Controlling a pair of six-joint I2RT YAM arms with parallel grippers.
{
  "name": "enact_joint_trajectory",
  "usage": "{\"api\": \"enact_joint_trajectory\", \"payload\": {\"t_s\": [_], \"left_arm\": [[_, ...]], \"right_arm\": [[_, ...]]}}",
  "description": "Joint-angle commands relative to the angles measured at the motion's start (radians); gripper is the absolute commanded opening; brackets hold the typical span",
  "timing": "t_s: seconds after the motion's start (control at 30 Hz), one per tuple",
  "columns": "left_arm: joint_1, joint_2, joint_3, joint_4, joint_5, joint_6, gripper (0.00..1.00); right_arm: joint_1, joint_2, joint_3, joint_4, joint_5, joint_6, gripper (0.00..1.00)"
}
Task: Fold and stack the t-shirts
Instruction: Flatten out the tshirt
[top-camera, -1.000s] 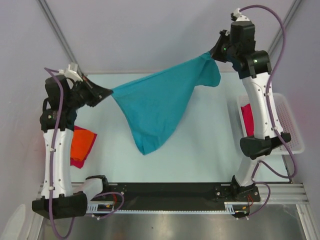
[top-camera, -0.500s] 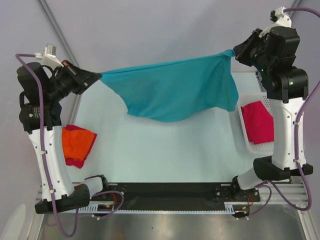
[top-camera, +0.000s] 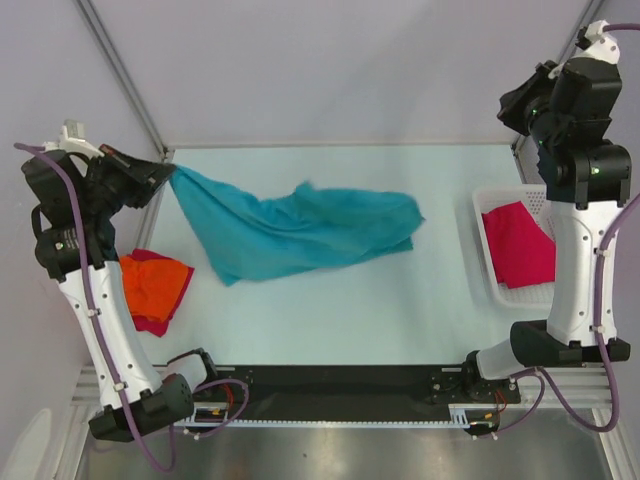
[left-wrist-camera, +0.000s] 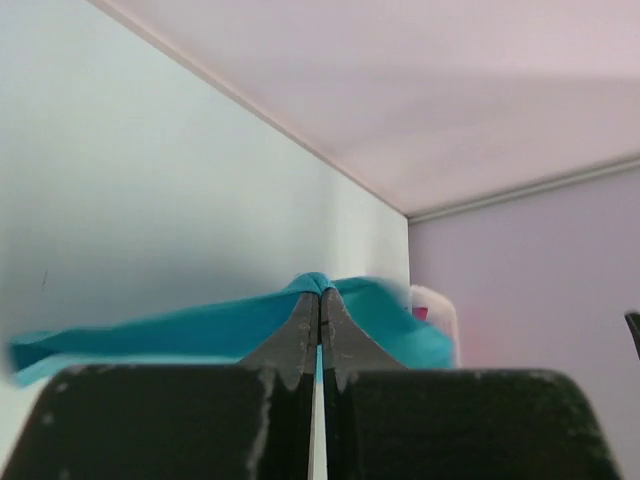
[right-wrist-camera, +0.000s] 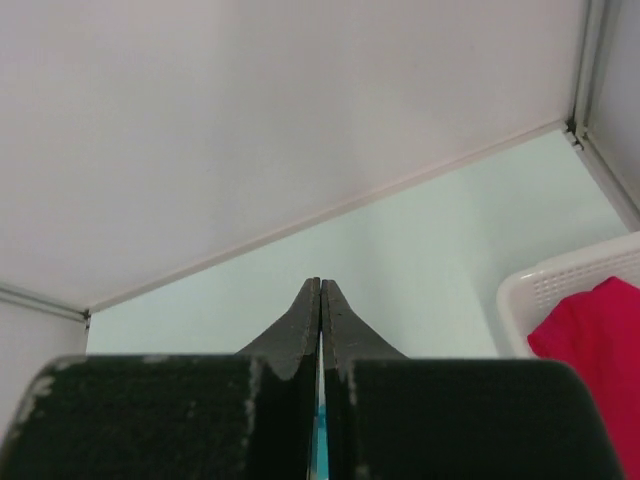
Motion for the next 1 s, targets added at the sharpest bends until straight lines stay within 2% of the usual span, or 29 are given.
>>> {"api": "enact_joint_trajectory", "payload": {"t_s": [0.0, 0.2, 0.33, 0.4, 0.5, 0.6, 0.67, 0.73, 0.97], "left_arm": [[0.015, 0.005, -0.011, 0.081, -0.051, -0.088, 0.00], [0.013, 0.107, 0.078, 0.080, 0.007, -0.076, 0.00], [0.013, 0.088, 0.030, 0.078, 0.010, -0.056, 0.00], [0.013, 0.067, -0.017, 0.089, 0.017, -0.050, 0.00], [0.011, 0.044, -0.071, 0.092, 0.026, -0.033, 0.00], [0.013, 0.029, -0.114, 0.096, 0.035, -0.013, 0.00], [0.013, 0.019, -0.128, 0.093, 0.041, 0.004, 0.00], [0.013, 0.013, -0.142, 0.087, 0.047, 0.013, 0.00], [0.013, -0.013, -0.188, 0.081, 0.061, 0.048, 0.00]], "right_arm": [[-0.007, -0.012, 0.010, 0.064, 0.051, -0.004, 0.00], [-0.001, 0.081, 0.052, 0.026, -0.074, 0.021, 0.00], [0.075, 0.141, -0.013, 0.050, -0.205, 0.001, 0.00], [0.106, 0.184, -0.036, 0.049, -0.317, 0.002, 0.00], [0.222, 0.290, -0.069, 0.046, -0.430, 0.007, 0.01], [0.388, 0.389, -0.095, 0.082, -0.429, 0.021, 0.07], [0.500, 0.475, -0.080, 0.098, -0.420, 0.024, 0.20], [0.555, 0.541, -0.019, 0.092, -0.420, 0.031, 0.26], [0.658, 0.732, 0.033, 0.121, -0.489, 0.077, 0.32]]}}
